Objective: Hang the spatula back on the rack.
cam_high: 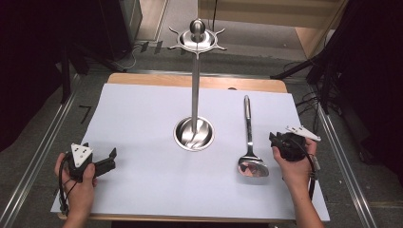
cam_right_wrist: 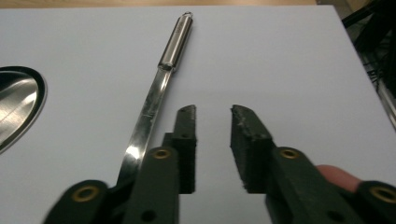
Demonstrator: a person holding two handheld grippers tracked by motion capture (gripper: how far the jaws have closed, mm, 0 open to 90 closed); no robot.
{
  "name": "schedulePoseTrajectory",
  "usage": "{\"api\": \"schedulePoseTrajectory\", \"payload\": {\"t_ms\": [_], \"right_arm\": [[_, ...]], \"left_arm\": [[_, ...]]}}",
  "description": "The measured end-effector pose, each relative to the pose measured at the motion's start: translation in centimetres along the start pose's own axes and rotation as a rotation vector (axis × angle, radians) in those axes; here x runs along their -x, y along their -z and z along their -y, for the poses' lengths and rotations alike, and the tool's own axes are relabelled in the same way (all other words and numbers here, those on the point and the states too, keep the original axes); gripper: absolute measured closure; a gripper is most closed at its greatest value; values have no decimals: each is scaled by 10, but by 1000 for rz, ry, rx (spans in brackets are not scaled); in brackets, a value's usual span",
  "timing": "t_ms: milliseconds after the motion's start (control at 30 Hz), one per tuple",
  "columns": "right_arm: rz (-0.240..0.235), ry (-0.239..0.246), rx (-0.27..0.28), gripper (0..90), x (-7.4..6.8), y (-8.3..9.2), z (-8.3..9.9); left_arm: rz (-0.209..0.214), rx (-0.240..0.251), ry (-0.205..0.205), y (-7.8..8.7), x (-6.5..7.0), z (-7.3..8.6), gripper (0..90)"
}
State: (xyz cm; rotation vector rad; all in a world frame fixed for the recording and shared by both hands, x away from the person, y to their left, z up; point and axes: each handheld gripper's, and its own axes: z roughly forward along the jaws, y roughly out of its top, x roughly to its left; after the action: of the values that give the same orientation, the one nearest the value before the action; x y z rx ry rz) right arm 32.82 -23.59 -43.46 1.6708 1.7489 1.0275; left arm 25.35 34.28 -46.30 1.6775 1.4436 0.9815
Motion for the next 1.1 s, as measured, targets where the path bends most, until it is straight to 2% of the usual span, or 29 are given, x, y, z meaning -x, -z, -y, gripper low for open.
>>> {"api": "schedulePoseTrajectory", "payload": {"t_ms": [67,133,233,367,567,700,1100], "right_arm": [[-25,-20,-11,859,2,-4,-3],[-42,-48,-29,900,4,-7,-5],[-62,-59,-56,900,5,-13,-8],[-80,-45,-91,900,-1,-20,-9],[-90,-23,-181,900,-14,-38,-6],[-92,-29,-233,900,-17,-49,-1],[-139,-33,-314,900,-24,-58,5]], "left_arm": [[0,-1,0,0,0,0,66],[1,0,0,0,0,0,66],[1,0,0,0,0,0,66],[1,-3,-2,0,0,0,66],[1,-2,-2,0,0,0,66],[2,-2,-2,0,0,0,66],[3,-7,-3,-1,0,0,66]]}}
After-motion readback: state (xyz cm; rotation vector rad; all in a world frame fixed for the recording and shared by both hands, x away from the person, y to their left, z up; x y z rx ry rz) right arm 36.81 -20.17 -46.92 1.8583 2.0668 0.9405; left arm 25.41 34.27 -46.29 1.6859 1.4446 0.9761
